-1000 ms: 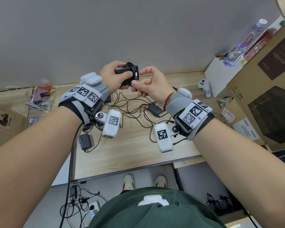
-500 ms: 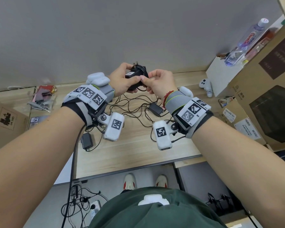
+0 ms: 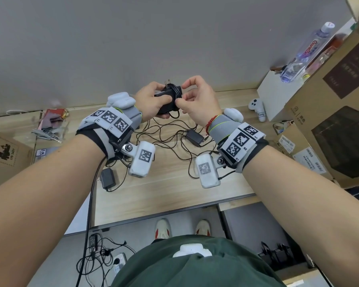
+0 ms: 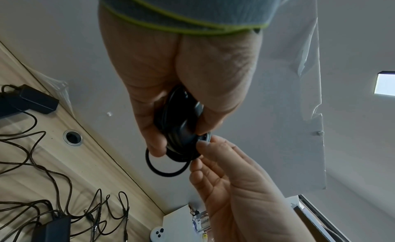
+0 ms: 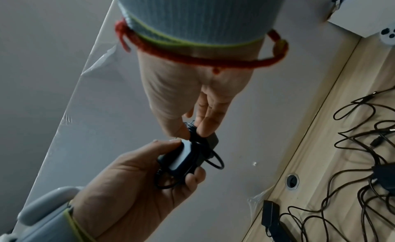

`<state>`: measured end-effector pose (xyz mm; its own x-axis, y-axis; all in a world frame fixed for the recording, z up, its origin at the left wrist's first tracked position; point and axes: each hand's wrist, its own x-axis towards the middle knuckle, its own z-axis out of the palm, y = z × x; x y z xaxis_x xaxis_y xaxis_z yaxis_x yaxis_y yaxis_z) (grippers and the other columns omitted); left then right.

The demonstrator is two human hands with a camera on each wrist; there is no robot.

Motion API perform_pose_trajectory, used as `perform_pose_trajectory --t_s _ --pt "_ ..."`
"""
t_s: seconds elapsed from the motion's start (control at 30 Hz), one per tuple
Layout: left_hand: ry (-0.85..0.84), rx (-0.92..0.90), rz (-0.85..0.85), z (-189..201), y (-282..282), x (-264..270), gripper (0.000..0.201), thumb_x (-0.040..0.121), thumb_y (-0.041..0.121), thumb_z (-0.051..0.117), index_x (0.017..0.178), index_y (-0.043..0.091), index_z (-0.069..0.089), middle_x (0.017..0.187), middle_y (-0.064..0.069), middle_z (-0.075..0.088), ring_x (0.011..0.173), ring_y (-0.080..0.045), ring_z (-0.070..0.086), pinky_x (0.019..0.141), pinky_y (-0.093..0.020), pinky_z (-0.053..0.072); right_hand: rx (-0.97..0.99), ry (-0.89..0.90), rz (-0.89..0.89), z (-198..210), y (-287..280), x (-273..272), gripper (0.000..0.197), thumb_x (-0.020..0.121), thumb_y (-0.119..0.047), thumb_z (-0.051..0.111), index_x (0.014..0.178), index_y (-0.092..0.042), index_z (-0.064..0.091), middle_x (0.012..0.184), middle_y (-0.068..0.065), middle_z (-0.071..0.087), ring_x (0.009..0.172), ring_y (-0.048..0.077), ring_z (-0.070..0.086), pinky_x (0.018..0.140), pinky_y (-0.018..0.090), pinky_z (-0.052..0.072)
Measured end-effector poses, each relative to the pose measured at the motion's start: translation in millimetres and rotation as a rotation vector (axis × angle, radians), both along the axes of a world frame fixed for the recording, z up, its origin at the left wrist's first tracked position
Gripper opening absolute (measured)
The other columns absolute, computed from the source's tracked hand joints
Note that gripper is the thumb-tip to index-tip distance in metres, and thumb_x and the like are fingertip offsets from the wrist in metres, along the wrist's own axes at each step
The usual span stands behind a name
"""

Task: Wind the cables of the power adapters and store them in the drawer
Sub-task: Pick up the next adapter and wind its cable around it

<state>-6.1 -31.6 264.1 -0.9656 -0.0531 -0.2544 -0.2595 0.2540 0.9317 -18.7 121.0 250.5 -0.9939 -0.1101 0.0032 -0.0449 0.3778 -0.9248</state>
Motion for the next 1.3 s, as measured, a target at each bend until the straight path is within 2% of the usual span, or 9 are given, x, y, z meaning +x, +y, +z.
perform_pose_trajectory --t_s 0.17,0.3,0.43,0.57,0.67,0.77,0.93,1.07,1.3 --pt "-0.001 -0.038 0.01 0.4 1.2 -1.6 0.038 0.093 0.008 0.059 0.13 0.006 0.049 0.105 -0.015 0.057 0.064 -0.023 0.065 0.05 -0.026 0.058 0.092 0.068 0.028 2.7 0.5 1.7 0.032 0.07 -0.02 0.068 0.096 -0.028 0.052 0.066 -0.002 0.066 0.063 0.015 0.057 0.068 0.033 0.05" --pt "-0.008 -0.071 -0.023 1.1 4.1 -0.1 0.033 0.093 0.013 0.06 0.124 0.01 0.052 0.106 -0.017 0.06 0.051 -0.017 0.064 0.046 -0.023 0.054 0.186 0.128 0.01 -0.1 0.7 1.3 0.031 0.074 -0.025 0.064 0.102 -0.024 0.051 0.062 -0.002 0.059 0.068 0.022 0.054 0.064 0.028 0.037" --pt "-0.016 -0.075 0.01 2.2 4.3 -0.8 0.028 0.092 0.013 0.058 0.121 0.012 0.054 0.1 -0.014 0.061 0.045 -0.016 0.062 0.045 -0.024 0.054 0.129 0.107 0.042 -6.3 1.0 0.0 0.023 0.079 -0.027 0.065 0.1 -0.027 0.055 0.066 0.003 0.066 0.067 0.022 0.063 0.069 0.034 0.052" --pt "-0.042 -0.085 0.07 9.2 -1.6 -1.8 0.011 0.088 0.015 0.054 0.093 0.014 0.063 0.077 -0.011 0.064 0.04 -0.02 0.058 0.036 -0.021 0.044 -0.097 0.049 0.174 -8.0 10.4 -4.6 0.013 0.092 -0.013 0.062 0.104 -0.019 0.063 0.078 -0.003 0.06 0.065 0.017 0.062 0.065 0.033 0.057" --pt "-0.092 -0.009 0.118 13.2 -6.0 -2.6 0.022 0.089 0.025 0.054 0.077 0.009 0.063 0.072 -0.017 0.064 0.036 -0.022 0.055 0.032 -0.018 0.034 -0.137 0.065 0.216 -5.5 15.7 -7.0 0.018 0.09 -0.005 0.065 0.104 -0.017 0.066 0.094 -0.001 0.058 0.07 0.01 0.062 0.068 0.026 0.055" --pt "-0.055 -0.061 0.06 10.6 -6.5 -0.2 0.052 0.089 0.057 0.057 0.081 0.008 0.07 0.068 -0.012 0.07 0.034 -0.018 0.053 0.032 -0.018 0.034 -0.161 0.087 0.232 -3.1 16.3 -7.4 0.019 0.082 -0.007 0.076 0.093 -0.019 0.067 0.105 0.0 0.061 0.08 0.008 0.067 0.076 0.027 0.056" --pt "0.013 -0.135 -0.027 10.6 -8.4 5.1 0.06 0.08 0.068 0.06 0.084 0.01 0.074 0.061 -0.002 0.067 0.036 -0.014 0.052 0.036 -0.017 0.037 -0.17 0.069 0.265 -4.7 17.1 -11.7 0.022 0.086 -0.005 0.07 0.085 -0.024 0.06 0.091 0.001 0.068 0.083 0.014 0.064 0.09 0.038 0.054" --pt "0.005 -0.123 -0.07 9.6 -7.5 8.9 0.057 0.069 0.06 0.073 0.096 0.01 0.075 0.065 -0.004 0.067 0.038 -0.015 0.052 0.037 -0.019 0.039 -0.237 0.029 0.196 -5.1 19.4 -14.9 0.021 0.093 0.003 0.058 0.087 -0.017 0.053 0.075 0.003 0.065 0.067 0.009 0.064 0.078 0.033 0.059" --pt "-0.038 -0.207 -0.22 13.6 -0.4 18.0 0.046 0.053 0.051 0.086 0.089 0.024 0.075 0.06 0.006 0.067 0.039 -0.013 0.053 0.041 -0.02 0.042 -0.142 0.087 0.127 -3.8 20.2 -10.3 0.021 0.095 -0.002 0.056 0.088 -0.021 0.05 0.073 0.005 0.07 0.059 0.003 0.066 0.055 0.023 0.054"
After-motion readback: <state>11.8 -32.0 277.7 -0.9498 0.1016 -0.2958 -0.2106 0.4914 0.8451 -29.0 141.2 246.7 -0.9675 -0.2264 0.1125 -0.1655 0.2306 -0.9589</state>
